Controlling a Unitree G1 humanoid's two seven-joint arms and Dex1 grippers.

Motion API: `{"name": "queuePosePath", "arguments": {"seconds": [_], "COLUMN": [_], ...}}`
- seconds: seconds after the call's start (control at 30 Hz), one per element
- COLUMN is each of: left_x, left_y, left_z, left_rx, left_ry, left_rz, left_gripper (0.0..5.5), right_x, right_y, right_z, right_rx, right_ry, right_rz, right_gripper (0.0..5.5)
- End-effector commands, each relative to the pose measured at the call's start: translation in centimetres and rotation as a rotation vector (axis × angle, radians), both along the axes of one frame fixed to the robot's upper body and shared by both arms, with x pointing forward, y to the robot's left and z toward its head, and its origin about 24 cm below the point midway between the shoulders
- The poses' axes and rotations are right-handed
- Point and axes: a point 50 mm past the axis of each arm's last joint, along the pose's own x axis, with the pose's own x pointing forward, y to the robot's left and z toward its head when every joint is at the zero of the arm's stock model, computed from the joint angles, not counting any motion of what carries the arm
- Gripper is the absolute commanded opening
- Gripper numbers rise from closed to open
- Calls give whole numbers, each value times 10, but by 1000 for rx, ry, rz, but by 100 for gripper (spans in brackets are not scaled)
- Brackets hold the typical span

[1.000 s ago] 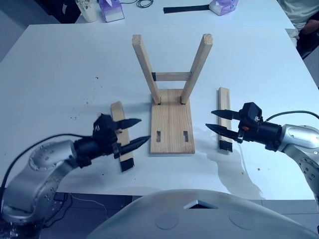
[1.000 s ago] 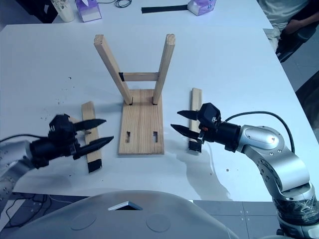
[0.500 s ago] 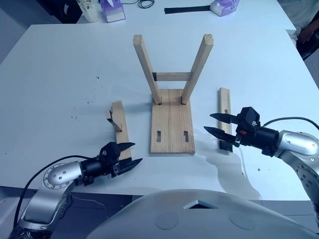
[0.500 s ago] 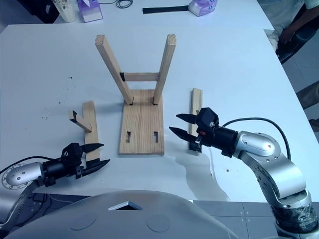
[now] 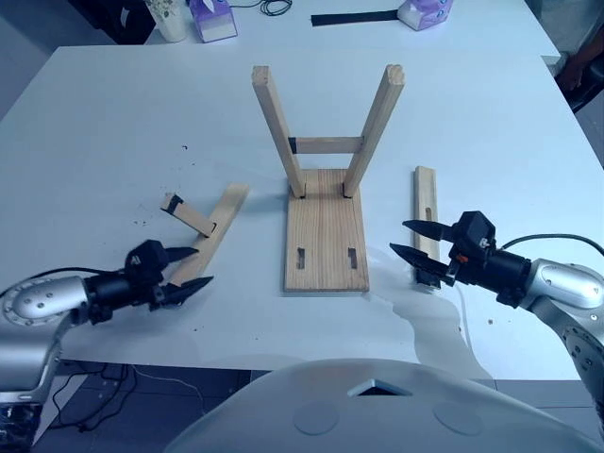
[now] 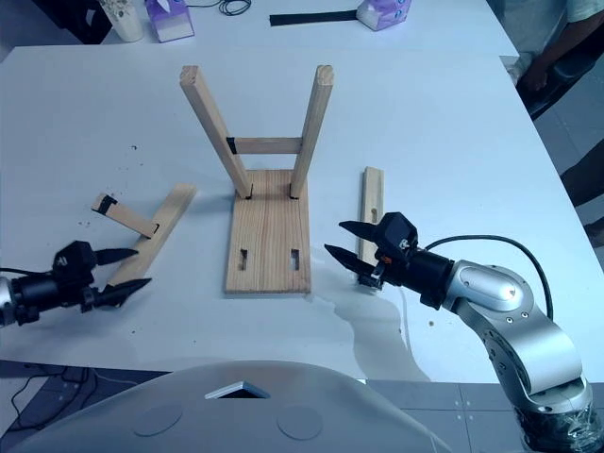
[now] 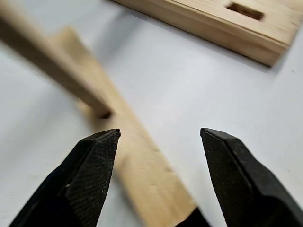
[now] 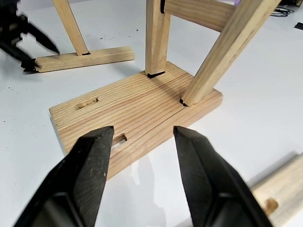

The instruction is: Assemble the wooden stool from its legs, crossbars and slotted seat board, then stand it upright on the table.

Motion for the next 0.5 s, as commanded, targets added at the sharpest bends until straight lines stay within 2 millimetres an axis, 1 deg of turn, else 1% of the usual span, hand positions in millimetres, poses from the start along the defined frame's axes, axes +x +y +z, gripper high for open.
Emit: {"name": "queuePosePath", "arguments": {"seconds": [0.03,0.1,0.17,0.23,0.27,0.37,0.5], "left_x": [8,7,8,9,8,6,8], "left_y": [-12,-17,-14,-12,-14,-20,-19], "left_z": [23,26,20,12,8,3,1], "left_rx": [-25,-21,16,17,22,13,10], "left_ry": [-12,16,55,75,80,93,104], "left_rz": [-36,-32,58,176,191,222,287], "left_gripper": [315,315,347,378,392,396,396], "right_x": [-7,-10,-11,-10,-10,-9,-9], "right_y": [-6,-8,-9,-9,-9,-8,-9], "right_z": [3,3,2,2,2,1,1], "right_rx": [-10,-12,-15,-18,-20,-31,-35], "right_ry": [-20,-15,-14,-17,-19,-16,-17], "right_rz": [-51,-67,-71,-71,-71,-59,-60], "right_gripper": [230,230,230,230,230,230,230]}}
